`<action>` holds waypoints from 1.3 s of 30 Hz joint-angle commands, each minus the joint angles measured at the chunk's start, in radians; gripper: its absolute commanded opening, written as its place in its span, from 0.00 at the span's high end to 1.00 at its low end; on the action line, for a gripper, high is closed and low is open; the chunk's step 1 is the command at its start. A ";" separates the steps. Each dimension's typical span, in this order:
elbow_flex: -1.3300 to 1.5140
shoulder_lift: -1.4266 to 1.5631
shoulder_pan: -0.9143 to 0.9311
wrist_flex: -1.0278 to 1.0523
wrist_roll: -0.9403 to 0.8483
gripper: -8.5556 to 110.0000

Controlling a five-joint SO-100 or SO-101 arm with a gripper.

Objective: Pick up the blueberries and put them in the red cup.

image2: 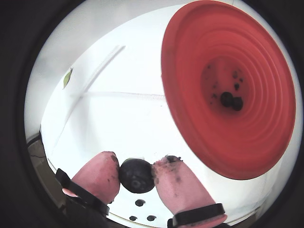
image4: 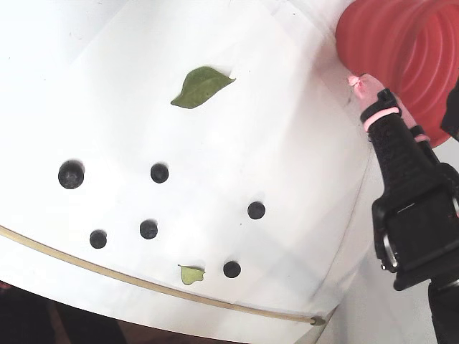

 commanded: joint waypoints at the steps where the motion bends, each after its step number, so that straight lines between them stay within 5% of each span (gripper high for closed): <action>1: -0.081 0.132 0.003 0.005 0.012 0.82; 39: -0.141 0.057 0.110 0.000 -0.015 0.78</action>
